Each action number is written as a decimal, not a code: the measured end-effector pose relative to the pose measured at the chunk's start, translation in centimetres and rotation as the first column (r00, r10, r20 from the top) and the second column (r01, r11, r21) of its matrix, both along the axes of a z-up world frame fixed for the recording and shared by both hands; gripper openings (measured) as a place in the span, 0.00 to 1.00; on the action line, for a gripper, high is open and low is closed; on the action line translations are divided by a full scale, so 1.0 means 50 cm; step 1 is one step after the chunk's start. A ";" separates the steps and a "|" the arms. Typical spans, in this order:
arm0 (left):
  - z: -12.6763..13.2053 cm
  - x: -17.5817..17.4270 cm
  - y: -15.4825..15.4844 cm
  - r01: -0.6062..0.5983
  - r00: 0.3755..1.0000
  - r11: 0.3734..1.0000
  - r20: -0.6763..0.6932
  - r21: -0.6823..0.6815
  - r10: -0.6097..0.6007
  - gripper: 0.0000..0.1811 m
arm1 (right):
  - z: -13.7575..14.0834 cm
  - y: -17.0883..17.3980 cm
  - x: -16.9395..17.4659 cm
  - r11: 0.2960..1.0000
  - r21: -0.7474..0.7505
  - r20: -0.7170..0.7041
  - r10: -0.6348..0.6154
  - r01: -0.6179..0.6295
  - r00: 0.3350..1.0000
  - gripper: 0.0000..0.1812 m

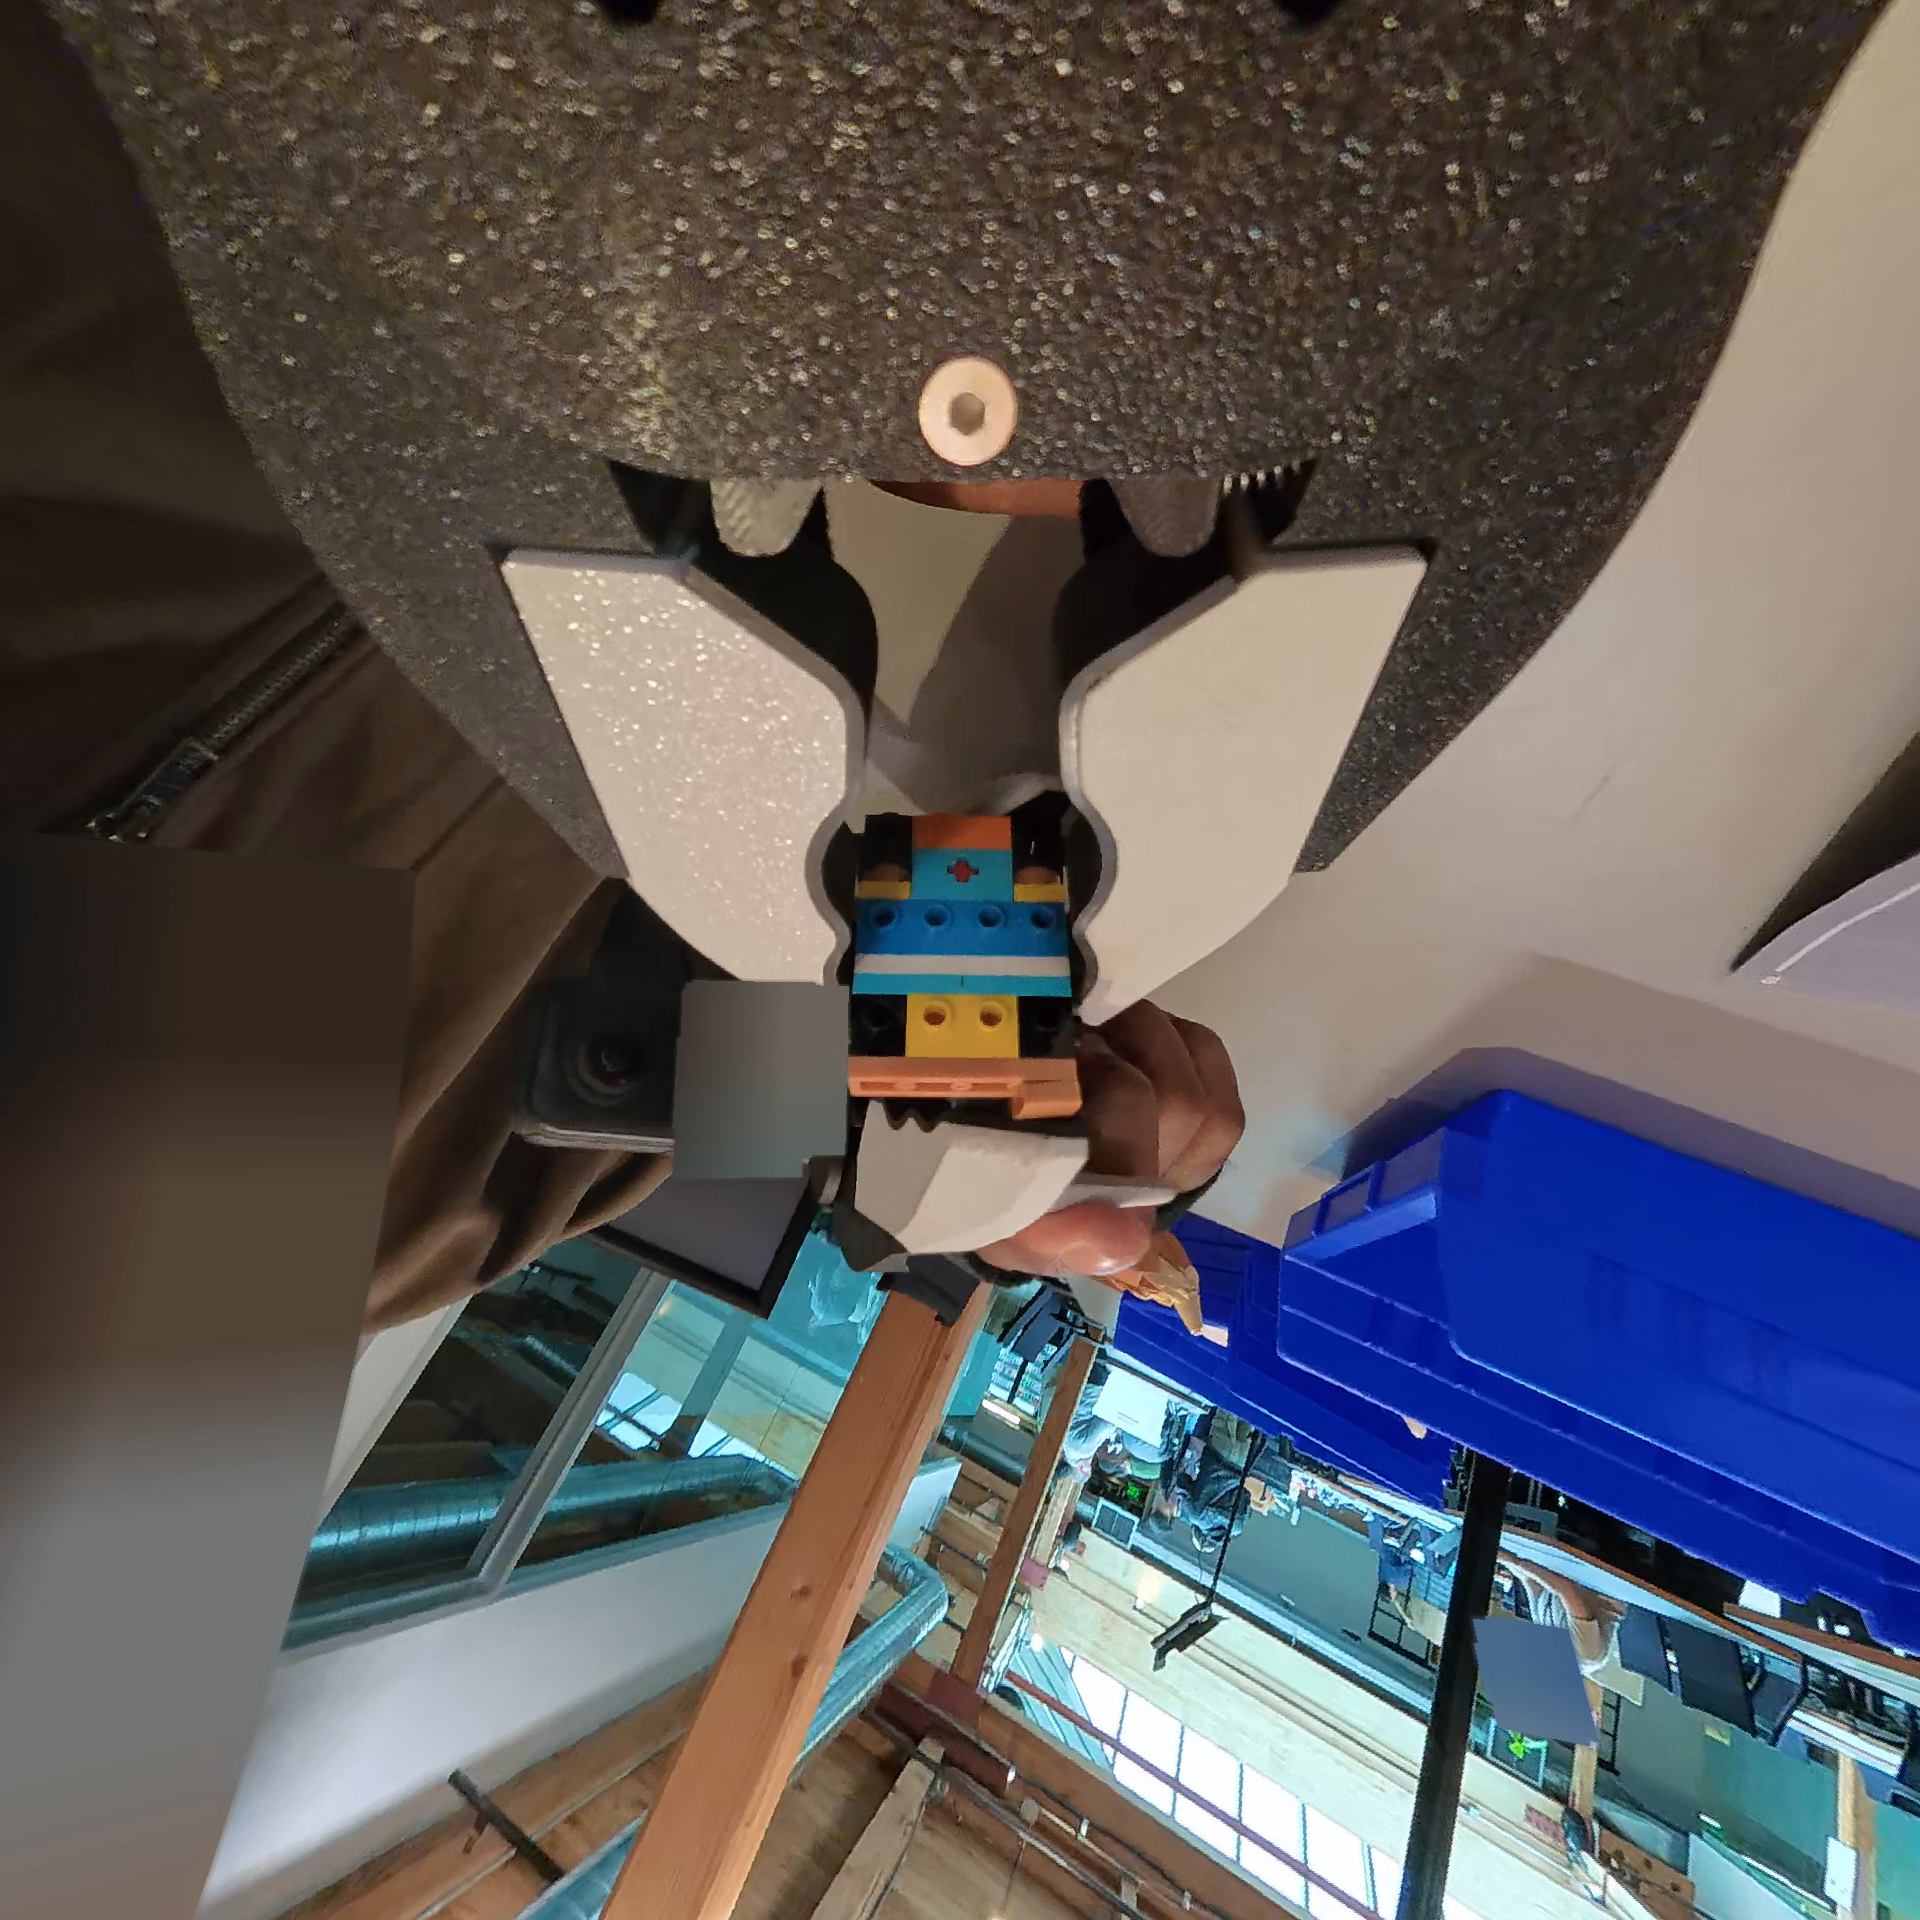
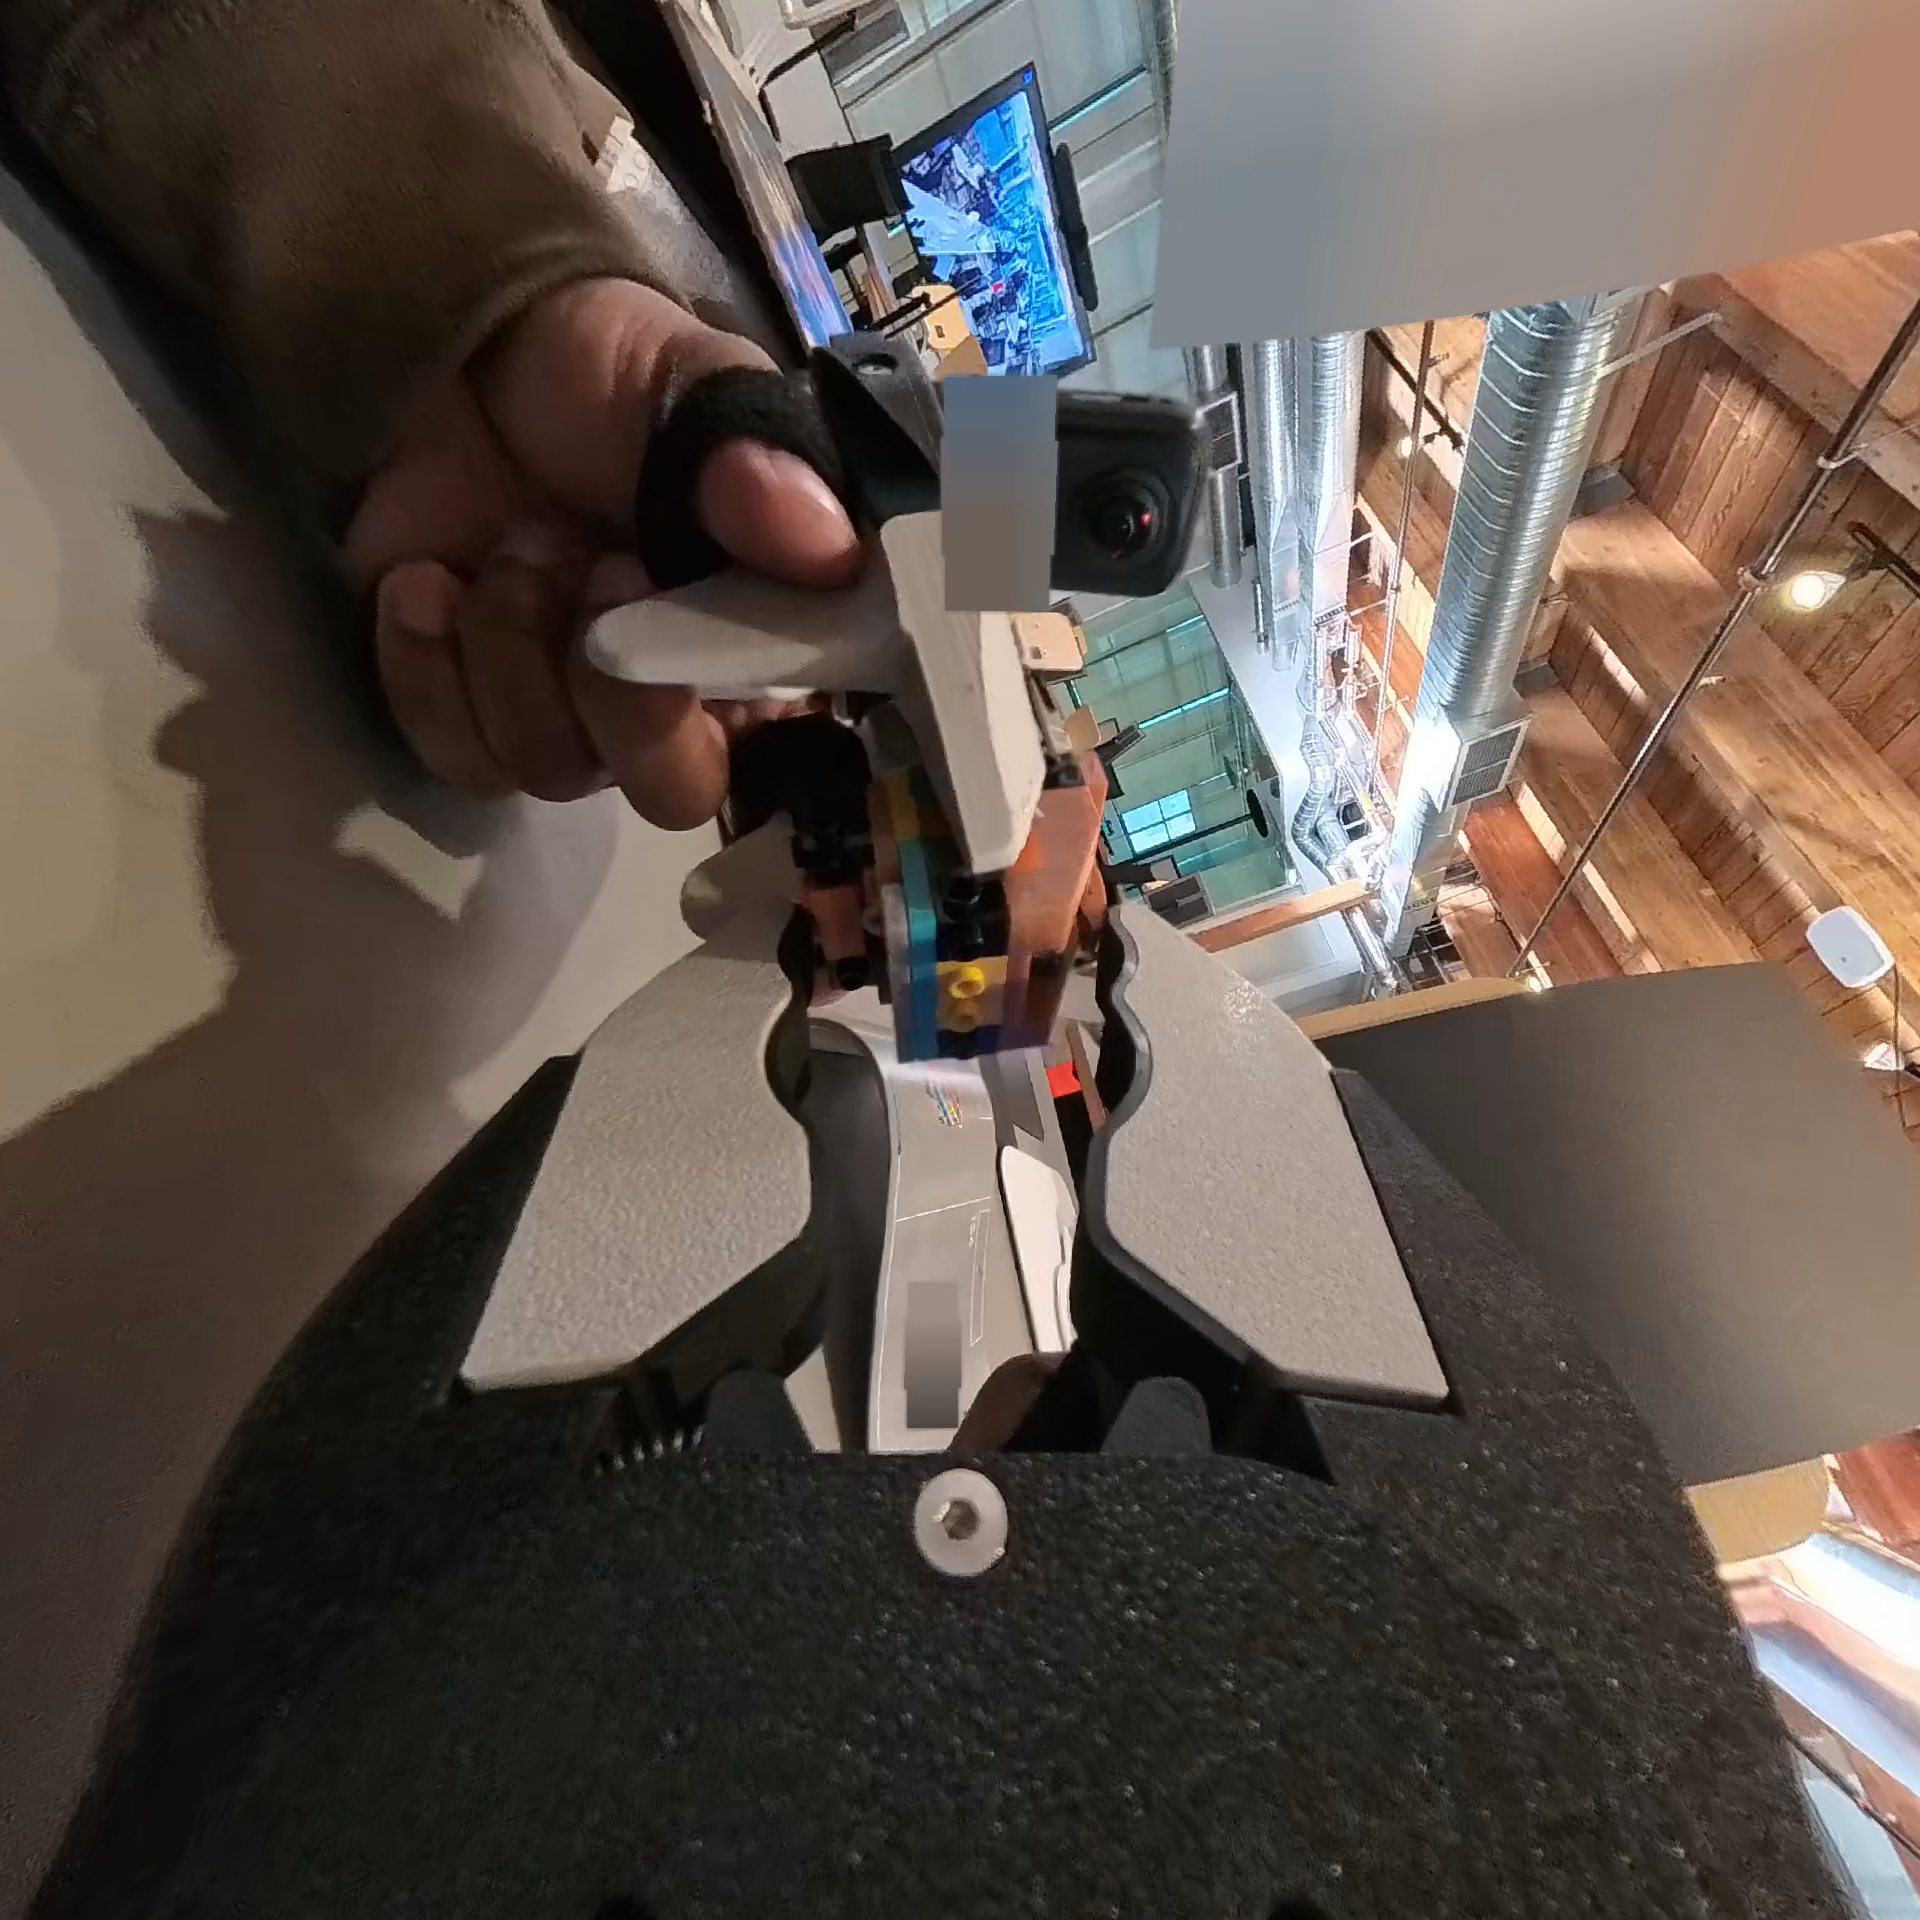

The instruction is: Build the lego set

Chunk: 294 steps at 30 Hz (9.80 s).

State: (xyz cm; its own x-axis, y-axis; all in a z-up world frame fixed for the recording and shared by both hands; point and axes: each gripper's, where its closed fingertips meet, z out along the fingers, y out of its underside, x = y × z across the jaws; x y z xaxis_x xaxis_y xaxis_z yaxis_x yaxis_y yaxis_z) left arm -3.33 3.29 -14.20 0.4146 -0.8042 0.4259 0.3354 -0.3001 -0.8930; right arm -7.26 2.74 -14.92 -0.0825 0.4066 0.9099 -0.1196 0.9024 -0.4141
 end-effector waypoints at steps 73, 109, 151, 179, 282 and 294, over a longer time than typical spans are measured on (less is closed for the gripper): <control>-0.016 0.031 -0.014 0.077 0.997 0.994 -0.012 -0.073 -0.078 0.20 | -0.014 -0.025 0.030 0.988 -0.064 0.029 0.144 -0.142 0.989 0.28; 0.001 0.026 -0.010 0.072 0.994 0.996 0.086 -0.052 -0.068 0.21 | -0.006 -0.017 0.032 0.987 -0.111 0.006 0.118 -0.117 0.993 0.26; -0.103 -0.042 0.051 -0.350 0.800 0.937 -0.523 -0.010 0.294 0.21 | -0.078 0.050 0.019 0.996 -0.089 0.169 -0.003 0.018 0.986 0.34; -0.217 -0.039 0.028 -0.274 0.578 0.959 -0.810 -0.077 0.100 0.21 | -0.174 0.150 0.163 0.952 -0.287 0.629 0.101 0.109 0.771 0.27; 0.049 0.044 0.000 -0.227 0.963 0.926 -0.071 0.303 0.259 0.04 | 0.070 0.014 0.118 0.177 -0.971 -0.046 0.530 -0.163 0.847 0.05; 0.040 0.036 0.000 -0.199 0.956 0.937 -0.152 0.286 0.250 0.11 | 0.070 0.016 0.121 0.197 -0.966 -0.039 0.530 -0.168 0.847 0.04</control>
